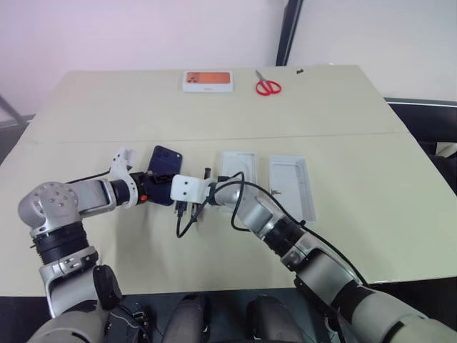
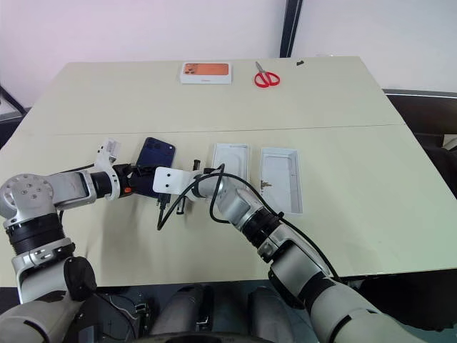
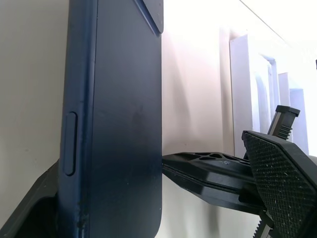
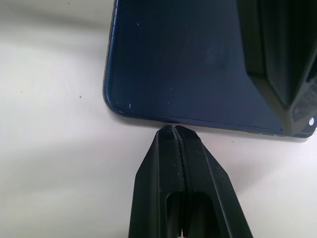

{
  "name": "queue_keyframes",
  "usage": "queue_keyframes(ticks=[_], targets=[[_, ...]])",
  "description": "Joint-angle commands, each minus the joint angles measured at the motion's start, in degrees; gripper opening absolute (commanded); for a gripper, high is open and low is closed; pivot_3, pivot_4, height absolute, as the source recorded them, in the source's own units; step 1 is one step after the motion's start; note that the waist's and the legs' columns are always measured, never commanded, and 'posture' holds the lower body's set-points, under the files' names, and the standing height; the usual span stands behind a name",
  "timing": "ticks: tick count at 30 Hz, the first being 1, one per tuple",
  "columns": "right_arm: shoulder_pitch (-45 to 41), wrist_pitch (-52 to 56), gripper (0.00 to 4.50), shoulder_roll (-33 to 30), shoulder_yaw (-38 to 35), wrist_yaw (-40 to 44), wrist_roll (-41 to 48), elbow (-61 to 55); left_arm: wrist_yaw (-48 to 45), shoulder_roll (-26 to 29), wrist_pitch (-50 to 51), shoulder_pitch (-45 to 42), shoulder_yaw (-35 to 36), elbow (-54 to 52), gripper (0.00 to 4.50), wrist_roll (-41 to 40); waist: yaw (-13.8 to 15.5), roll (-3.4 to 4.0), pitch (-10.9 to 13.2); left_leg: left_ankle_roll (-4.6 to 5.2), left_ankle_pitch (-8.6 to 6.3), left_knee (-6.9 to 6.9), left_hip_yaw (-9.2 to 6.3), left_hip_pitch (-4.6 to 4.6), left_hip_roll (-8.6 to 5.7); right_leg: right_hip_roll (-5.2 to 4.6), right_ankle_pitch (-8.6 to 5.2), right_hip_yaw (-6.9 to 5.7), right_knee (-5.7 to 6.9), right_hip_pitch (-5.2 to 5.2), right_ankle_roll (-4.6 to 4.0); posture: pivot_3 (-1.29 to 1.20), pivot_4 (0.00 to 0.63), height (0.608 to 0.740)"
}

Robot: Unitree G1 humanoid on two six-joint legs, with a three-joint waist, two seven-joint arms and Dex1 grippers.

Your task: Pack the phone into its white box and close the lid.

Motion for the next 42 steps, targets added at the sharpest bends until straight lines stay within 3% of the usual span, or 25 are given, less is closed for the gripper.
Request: queue_keyframes(ticks=[1,6,9,14,24,28,36,42], targets=[[-0.4,-0.5,0.01,0.4,-0.3,0.0,-0.5,-0.9,0.9,2.2,-1.0,-2.0,3.2,2.9,4.5,2.6,-0.2,0.0,0.0,-0.02,0.01,-0.01,0.0,0.0,0.0,0.0,0.0,0.0,0.0,-0.01,0.0,0.0,0.15,0.74],[-0.4,-0.7,0.01,0.3,-0.2,0.1,-0.7,-1.0,0.1,3.2,-2.1,-3.4,3.3,5.6,4.5,4.0,-1.0,-0.01,0.0,-0.03,0.02,-0.04,0.0,0.0,0.0,0.01,0.0,0.0,0.01,0.0,0.0,0.0,0.15,0.74],[0.0,-0.7,0.0,0.0,-0.1,0.1,-0.9,-1.5,-0.5,3.1,-2.0,-4.1,3.9,6.0,3.71,3.8,-1.3,-0.01,0.0,-0.06,0.03,-0.07,0.0,0.0,0.0,0.01,0.0,0.0,0.03,0.03,0.0,0.0,0.15,0.74],[0.8,-0.3,0.0,-0.4,0.1,0.4,-1.2,-2.8,-0.6,2.4,-1.2,-4.4,4.6,5.3,1.34,4.1,-1.3,-0.02,0.0,-0.06,0.04,-0.07,0.0,-0.05,0.0,0.0,0.0,0.0,0.05,0.02,0.0,0.0,0.15,0.74],[1.9,0.9,0.0,-1.7,-0.2,1.9,-1.8,-7.3,0.3,0.5,0.1,-6.2,10.2,5.0,1.34,4.7,-1.3,-0.04,0.0,-0.06,0.04,-0.07,-0.01,-0.06,0.0,0.0,0.0,-0.01,0.06,0.02,0.0,0.0,0.15,0.74],[2.0,1.7,0.0,-3.0,-0.7,2.8,-2.0,-10.8,0.9,-0.4,0.5,-6.8,12.0,4.9,0.03,4.1,-1.2,-0.05,0.0,-0.06,0.04,-0.07,-0.01,-0.07,0.0,0.0,0.0,-0.01,0.06,0.02,0.0,0.0,0.15,0.74],[2.5,9.7,0.0,-7.8,-7.3,8.4,3.3,-26.7,2.3,-2.1,0.5,-10.4,13.0,4.9,0.03,1.6,-1.2,-0.1,0.0,-0.06,0.03,-0.06,0.0,-0.13,0.0,0.0,0.0,0.0,0.05,0.0,0.0,0.0,0.15,0.74],[5.6,16.3,0.0,-17.3,-14.3,15.7,10.8,-39.1,6.4,-10.4,0.5,-15.5,13.4,1.2,0.03,-3.2,-0.5,-0.15,0.0,-0.05,0.03,-0.03,0.0,-0.17,0.0,-0.01,0.01,-0.01,0.0,0.05,0.01,0.0,0.15,0.74]])
